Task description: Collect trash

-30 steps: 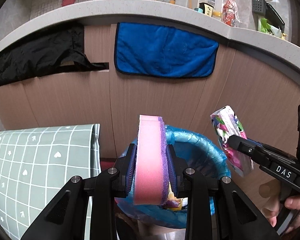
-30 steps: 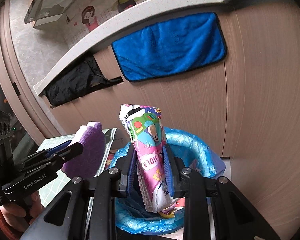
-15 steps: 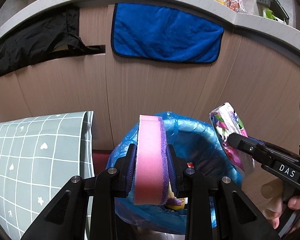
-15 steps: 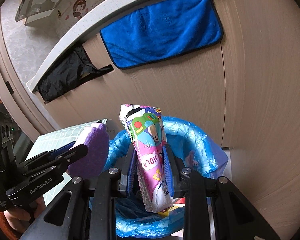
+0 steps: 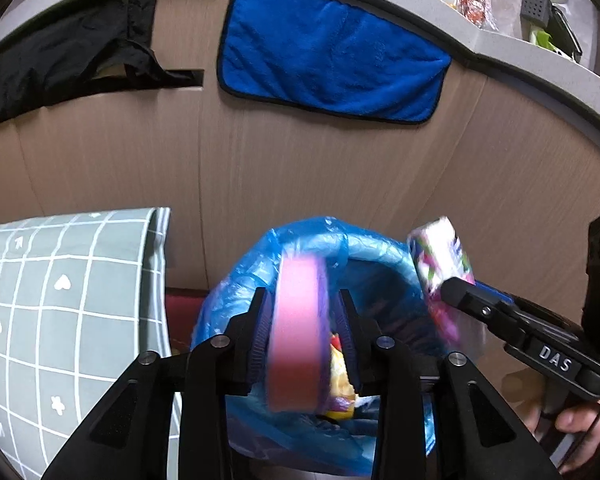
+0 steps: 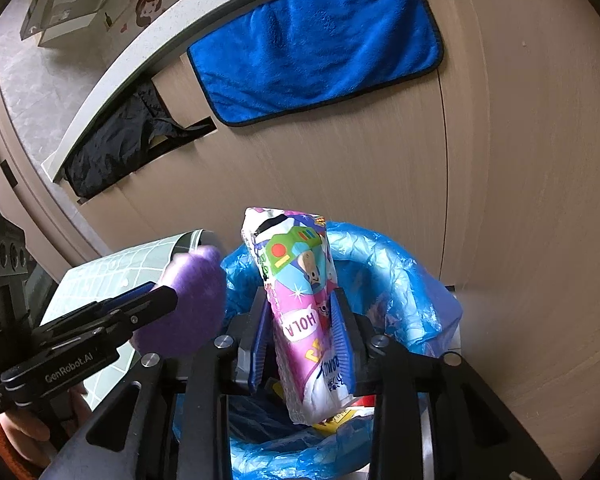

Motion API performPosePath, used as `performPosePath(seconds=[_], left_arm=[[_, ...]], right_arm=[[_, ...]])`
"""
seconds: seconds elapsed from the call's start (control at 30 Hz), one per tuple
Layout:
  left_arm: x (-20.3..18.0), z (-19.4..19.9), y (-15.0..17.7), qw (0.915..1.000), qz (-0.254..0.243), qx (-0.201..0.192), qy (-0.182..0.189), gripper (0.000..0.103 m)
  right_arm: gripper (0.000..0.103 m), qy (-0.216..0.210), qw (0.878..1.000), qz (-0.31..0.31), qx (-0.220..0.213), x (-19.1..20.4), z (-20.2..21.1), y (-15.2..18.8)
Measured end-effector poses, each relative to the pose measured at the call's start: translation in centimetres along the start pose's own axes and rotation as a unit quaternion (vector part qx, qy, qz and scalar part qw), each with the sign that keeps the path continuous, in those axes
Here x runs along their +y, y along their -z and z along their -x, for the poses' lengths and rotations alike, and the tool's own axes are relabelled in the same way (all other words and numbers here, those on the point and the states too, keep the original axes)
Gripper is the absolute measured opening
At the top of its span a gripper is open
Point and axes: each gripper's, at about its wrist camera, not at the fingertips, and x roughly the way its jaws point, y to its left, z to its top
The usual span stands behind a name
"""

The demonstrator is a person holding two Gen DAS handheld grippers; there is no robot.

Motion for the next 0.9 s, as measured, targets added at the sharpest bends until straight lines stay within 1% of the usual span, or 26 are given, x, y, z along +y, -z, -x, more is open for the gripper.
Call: performPosePath(seconds=[0.07, 0.17, 0.27, 0.43, 0.53, 0.6, 0.63, 0.67, 0.73, 0.77, 0.83, 0.9], left_arm=[[0.0, 0.4, -0.1, 0.9999, 0.002, -0.008, 0.006, 0.038], [0.1, 1.4, -0.4, 0.9998, 0.005, -0.018, 0.009, 0.041], [0.4, 2.9, -0.2, 0.9996, 0.005, -0.026, -0.004, 0.041], [0.7, 7.5, 1.6, 0.9982, -0.002, -0.043, -0.042, 0.041], [0.8, 11.3, 3.5, 0.9957, -0.007, -0.064, -0.066, 0.041], [0.7, 13.9, 5.1, 0.9934, -0.011, -0.079, -0.082, 0.041], [0.7, 15.2, 6.1, 0.9926, -0.013, -0.083, -0.087, 0.041], [0.7, 16.3, 6.9, 0.9921, -0.014, -0.086, -0.09, 0.041], [0.7, 18.4, 8.7, 0.9913, -0.017, -0.087, -0.097, 0.041], [0.6, 19.7, 9.8, 0.9905, -0.021, -0.087, -0.104, 0.041], [0.7, 22.0, 12.0, 0.9883, -0.028, -0.092, -0.118, 0.041], [0.9, 24.0, 13.7, 0.9874, -0.034, -0.092, -0.124, 0.041]], right_arm=[[0.038, 0.002, 1.0, -0.002, -0.006, 0.0, 0.4, 0.0], [0.039, 0.002, 1.0, -0.005, -0.013, 0.1, 1.1, 0.0], [0.039, 0.009, 1.0, -0.005, -0.016, 0.5, 1.7, 0.2], [0.039, 0.016, 0.999, -0.008, -0.029, 1.7, 4.2, 1.4], [0.039, 0.014, 0.999, -0.006, -0.039, 3.2, 6.6, 2.7], [0.043, 0.009, 0.999, 0.007, -0.048, 4.7, 8.4, 3.8], [0.048, 0.007, 0.999, 0.013, -0.052, 5.4, 9.2, 4.4], [0.049, 0.001, 0.998, 0.019, -0.057, 6.4, 10.3, 5.1], [0.049, -0.016, 0.997, 0.032, -0.063, 8.4, 12.3, 6.8], [0.049, -0.018, 0.997, 0.042, -0.066, 9.4, 13.2, 7.6], [0.049, -0.012, 0.995, 0.064, -0.077, 11.5, 15.0, 9.5], [0.049, 0.002, 0.993, 0.089, -0.082, 13.5, 16.6, 11.6]])
